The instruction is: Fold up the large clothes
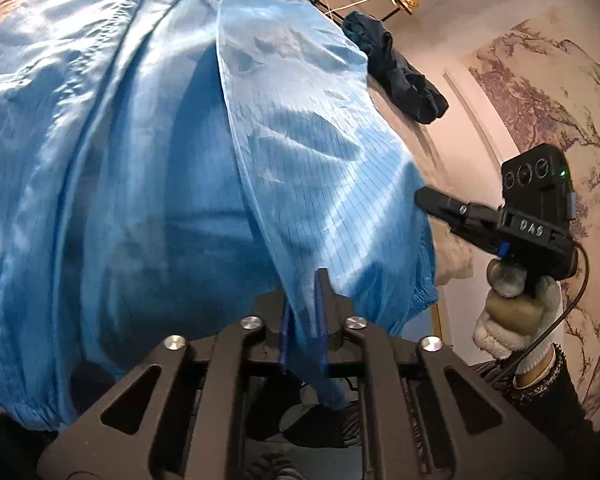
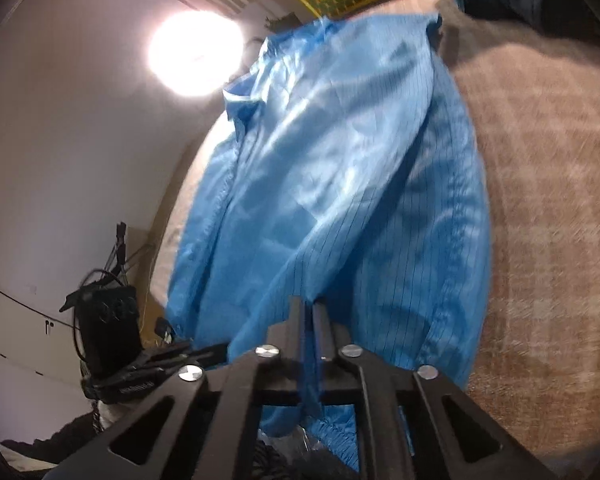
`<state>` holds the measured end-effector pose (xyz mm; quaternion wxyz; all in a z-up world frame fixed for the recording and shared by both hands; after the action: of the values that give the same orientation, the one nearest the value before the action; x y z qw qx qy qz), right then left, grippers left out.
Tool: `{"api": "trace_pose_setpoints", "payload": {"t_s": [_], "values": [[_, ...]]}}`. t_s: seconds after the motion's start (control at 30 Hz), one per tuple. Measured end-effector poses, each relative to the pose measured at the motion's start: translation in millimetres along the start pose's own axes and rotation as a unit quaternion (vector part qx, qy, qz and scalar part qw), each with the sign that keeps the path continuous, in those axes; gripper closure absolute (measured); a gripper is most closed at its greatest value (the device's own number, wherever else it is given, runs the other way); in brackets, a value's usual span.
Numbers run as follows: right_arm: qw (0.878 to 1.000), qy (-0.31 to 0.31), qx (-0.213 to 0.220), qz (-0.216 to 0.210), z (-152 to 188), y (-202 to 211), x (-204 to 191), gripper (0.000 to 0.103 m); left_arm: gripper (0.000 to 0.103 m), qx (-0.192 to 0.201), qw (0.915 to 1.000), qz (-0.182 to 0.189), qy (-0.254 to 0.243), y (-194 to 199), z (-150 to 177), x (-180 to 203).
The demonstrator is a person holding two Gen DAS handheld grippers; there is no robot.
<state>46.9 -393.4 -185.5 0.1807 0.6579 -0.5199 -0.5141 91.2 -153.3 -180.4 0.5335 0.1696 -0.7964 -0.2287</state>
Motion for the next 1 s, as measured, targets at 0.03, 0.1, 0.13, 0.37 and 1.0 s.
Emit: {"api": "trace_pose_setpoints", "payload": {"t_s": [0.03,0.1,0.13,0.37,1.0], "values": [[1.000,0.000,0.006,0.001,-2,5,0,0.103,0.096,-0.001,1.0000,0.001,-0.003,-1,0,2],[1.000,0.002,0.012,0.005,-3,15,0,0.103,0.097,-0.005,0.9999,0.005,-0.011,-4,1,8],[1.000,0.006,0.011,0.015,-4,19,1,0.103,0.097,-0.007,0.9998,0.006,-0.017,-8,1,12],[0.997,-0.005,0.021,0.074,-14,41,24,0.103,0.097,-0.027,0.9972,-0.014,-0.068,-44,6,35],[0.997,-0.027,0.004,0.073,-4,21,56,0.055,0.097,-0.005,0.9902,-0.038,-0.134,-13,23,67]]}}
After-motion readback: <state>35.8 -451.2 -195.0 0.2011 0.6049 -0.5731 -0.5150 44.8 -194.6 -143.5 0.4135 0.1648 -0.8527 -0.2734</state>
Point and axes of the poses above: each gripper's, at about its wrist camera, not at the fingertips, and y roughly against the way its jaws point, x to its right, z to its underside, the point moved 1 cm from there along -y, roughly the way its jaws point, and after that the axes turned 13 degrees about z, right-handed, at the moved point
